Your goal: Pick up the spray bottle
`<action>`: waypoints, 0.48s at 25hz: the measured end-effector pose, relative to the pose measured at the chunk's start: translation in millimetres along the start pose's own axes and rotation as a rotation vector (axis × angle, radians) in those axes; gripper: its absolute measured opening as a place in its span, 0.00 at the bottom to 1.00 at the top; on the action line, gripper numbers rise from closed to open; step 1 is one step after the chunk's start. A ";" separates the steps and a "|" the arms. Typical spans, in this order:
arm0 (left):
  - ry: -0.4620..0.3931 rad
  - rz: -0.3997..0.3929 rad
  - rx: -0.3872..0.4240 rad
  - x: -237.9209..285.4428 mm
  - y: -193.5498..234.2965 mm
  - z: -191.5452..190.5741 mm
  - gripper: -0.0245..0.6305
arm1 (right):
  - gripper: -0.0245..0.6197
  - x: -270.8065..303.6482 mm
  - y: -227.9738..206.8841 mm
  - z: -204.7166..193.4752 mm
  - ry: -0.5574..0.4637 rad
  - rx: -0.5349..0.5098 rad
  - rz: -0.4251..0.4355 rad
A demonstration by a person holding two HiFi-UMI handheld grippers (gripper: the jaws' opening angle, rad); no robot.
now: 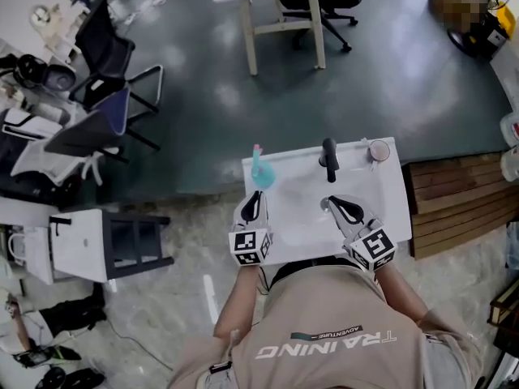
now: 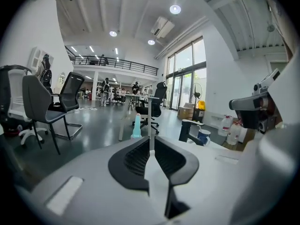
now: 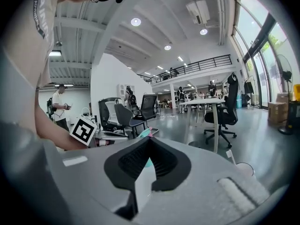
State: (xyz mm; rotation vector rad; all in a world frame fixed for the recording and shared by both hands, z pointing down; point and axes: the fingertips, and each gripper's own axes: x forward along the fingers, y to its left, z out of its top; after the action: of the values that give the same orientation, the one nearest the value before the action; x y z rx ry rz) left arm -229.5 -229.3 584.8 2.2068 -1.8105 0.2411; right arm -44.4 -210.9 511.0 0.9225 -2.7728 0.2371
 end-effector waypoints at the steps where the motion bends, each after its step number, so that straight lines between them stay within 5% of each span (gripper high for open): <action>1: 0.007 0.000 0.001 4.2 3.0 -1.3 0.12 | 0.04 1.8 0.4 1.6 -0.002 -0.002 -0.001; 12: 0.058 -0.010 -0.040 47.3 29.8 -17.7 0.35 | 0.04 14.9 -10.0 -0.7 0.021 0.003 -0.039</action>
State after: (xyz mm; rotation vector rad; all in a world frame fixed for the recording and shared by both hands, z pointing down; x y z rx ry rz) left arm -248.3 -273.1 619.0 2.1588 -1.7585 0.2621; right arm -49.9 -227.2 516.2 0.9688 -2.7332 0.2431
